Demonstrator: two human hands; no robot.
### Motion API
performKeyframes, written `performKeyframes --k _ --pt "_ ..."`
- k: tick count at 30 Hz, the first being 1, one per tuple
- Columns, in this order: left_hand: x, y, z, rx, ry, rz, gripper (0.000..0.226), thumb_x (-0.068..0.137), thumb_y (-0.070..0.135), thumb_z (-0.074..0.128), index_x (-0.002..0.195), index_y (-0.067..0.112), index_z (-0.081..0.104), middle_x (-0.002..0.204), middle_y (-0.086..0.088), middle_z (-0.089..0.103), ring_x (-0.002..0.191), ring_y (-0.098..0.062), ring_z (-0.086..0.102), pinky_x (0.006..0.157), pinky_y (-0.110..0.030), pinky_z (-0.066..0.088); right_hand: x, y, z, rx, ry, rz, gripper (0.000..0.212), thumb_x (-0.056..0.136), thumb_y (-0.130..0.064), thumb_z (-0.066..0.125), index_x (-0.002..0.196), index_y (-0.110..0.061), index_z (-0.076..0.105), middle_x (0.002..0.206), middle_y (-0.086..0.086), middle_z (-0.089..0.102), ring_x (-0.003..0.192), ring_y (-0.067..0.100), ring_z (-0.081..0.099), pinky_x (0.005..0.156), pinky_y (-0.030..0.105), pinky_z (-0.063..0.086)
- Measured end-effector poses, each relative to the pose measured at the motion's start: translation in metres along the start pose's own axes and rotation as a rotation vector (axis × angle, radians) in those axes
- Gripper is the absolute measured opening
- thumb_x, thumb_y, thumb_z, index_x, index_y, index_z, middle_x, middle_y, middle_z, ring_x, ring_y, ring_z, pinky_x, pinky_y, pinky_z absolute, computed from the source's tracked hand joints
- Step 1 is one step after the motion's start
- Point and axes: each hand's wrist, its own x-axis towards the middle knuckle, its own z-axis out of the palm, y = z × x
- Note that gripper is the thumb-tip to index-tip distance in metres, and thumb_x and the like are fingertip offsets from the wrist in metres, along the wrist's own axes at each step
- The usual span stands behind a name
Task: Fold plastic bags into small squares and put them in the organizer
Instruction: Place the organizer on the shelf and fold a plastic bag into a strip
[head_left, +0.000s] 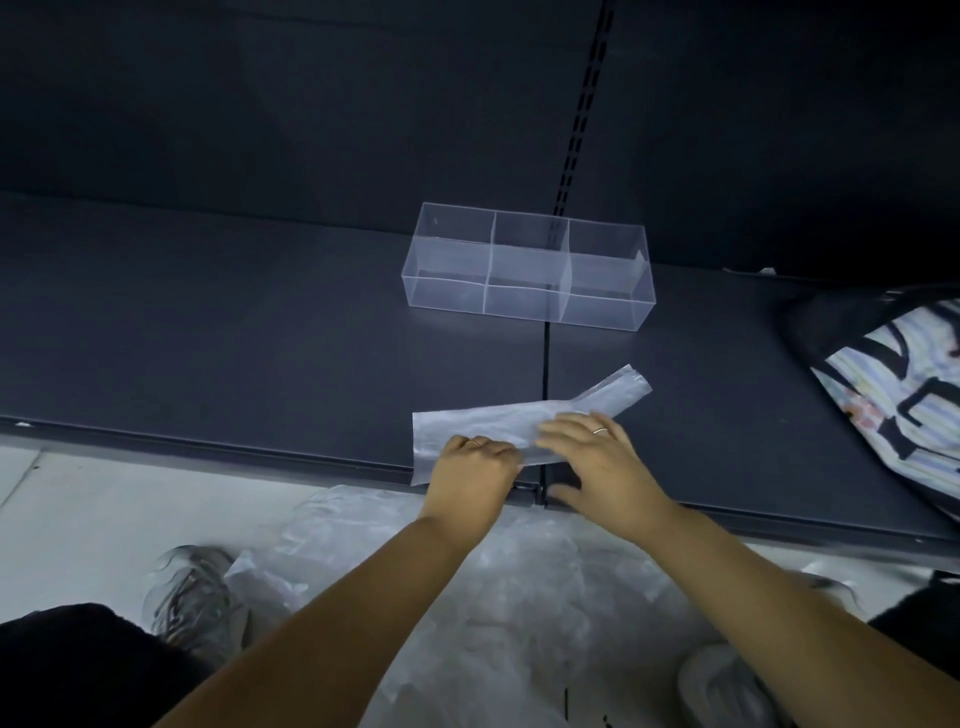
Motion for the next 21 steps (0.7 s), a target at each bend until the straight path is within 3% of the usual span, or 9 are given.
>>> performKeyframes --k 2,3,6,9,12,17,21 --pt "-0.003 -0.007 -0.004 0.037 -0.020 -0.043 0.025 0.054 0.012 0.082 0.054 0.022 0.060 0.049 0.005 0.055 0.048 -0.015 0.054 0.058 -0.022 0.041 0.007 0.002 0.003 0.104 0.115 0.070 0.019 0.083 -0.015 0.069 0.102 -0.017 0.071 0.115 -0.006 0.067 0.117 0.017 0.054 0.105 0.026 0.030" --pt "-0.005 -0.013 -0.005 0.033 -0.029 -0.087 0.015 0.063 0.013 0.077 0.063 0.022 0.065 0.057 0.004 0.061 0.056 -0.016 0.058 0.064 -0.024 0.041 0.009 0.004 0.003 0.214 0.146 0.142 0.010 0.083 -0.011 0.068 0.092 -0.015 0.073 0.102 -0.005 0.071 0.104 0.017 0.061 0.096 0.026 0.039" --pt "-0.017 -0.043 -0.001 -0.201 0.013 -0.242 0.016 0.089 0.015 0.058 0.092 0.021 0.073 0.085 0.001 0.072 0.082 -0.022 0.064 0.079 -0.029 0.040 0.013 0.019 0.001 0.584 0.133 0.386 0.006 0.085 -0.012 0.069 0.086 -0.015 0.074 0.089 -0.008 0.073 0.089 0.009 0.065 0.082 0.020 0.048" --pt "-0.026 -0.070 -0.007 -0.558 0.084 -0.465 0.014 0.090 0.019 0.065 0.097 0.015 0.076 0.091 0.000 0.075 0.085 -0.018 0.067 0.077 -0.026 0.047 0.017 0.030 0.003 0.774 0.131 0.533 0.006 0.086 -0.017 0.070 0.084 -0.012 0.073 0.087 -0.002 0.074 0.084 0.007 0.065 0.073 0.013 0.045" --pt "-0.022 -0.087 -0.006 -0.817 0.046 -0.729 0.014 0.086 0.023 0.070 0.093 0.013 0.077 0.091 0.001 0.075 0.087 -0.014 0.068 0.075 -0.020 0.045 0.026 0.034 0.009 0.863 0.205 0.642 0.020 0.085 -0.016 0.071 0.083 0.004 0.068 0.084 0.013 0.071 0.076 0.012 0.059 0.071 0.022 0.044" --pt "-0.017 -0.093 0.000 -0.721 0.045 -0.879 0.018 0.086 0.030 0.070 0.093 0.015 0.077 0.094 0.000 0.074 0.089 -0.018 0.067 0.081 -0.027 0.049 0.040 0.028 0.016 0.774 0.264 0.744 0.004 0.082 -0.018 0.073 0.080 -0.015 0.071 0.077 -0.007 0.069 0.074 0.008 0.062 0.060 0.010 0.041" --pt "-0.012 -0.076 -0.006 -0.453 0.146 -0.937 0.013 0.085 0.021 0.067 0.097 0.018 0.068 0.093 -0.002 0.070 0.095 -0.028 0.061 0.086 -0.038 0.044 0.046 0.023 0.017 0.643 0.262 0.792 0.008 0.081 -0.022 0.071 0.077 -0.016 0.068 0.081 0.000 0.069 0.079 0.018 0.063 0.070 0.028 0.048"
